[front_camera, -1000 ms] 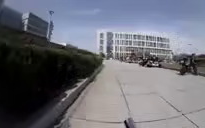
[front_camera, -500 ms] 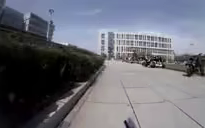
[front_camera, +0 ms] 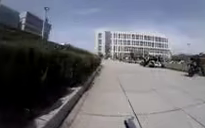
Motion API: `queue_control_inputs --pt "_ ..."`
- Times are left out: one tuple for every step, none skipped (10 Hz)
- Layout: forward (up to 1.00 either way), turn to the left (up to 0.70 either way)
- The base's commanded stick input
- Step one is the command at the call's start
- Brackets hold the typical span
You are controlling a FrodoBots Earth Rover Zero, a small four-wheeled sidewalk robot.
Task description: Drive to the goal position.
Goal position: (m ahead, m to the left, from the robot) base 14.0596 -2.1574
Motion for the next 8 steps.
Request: queue_control_inputs --pt "0.7 0.0" --pt "0.7 -0.12" --pt "0.7 -0.27" --pt "0.7 -0.35" --pt "0.7 -0.35" --pt "0.7 -0.29" --pt "0.7 0.0" --pt "0.7 0.0"
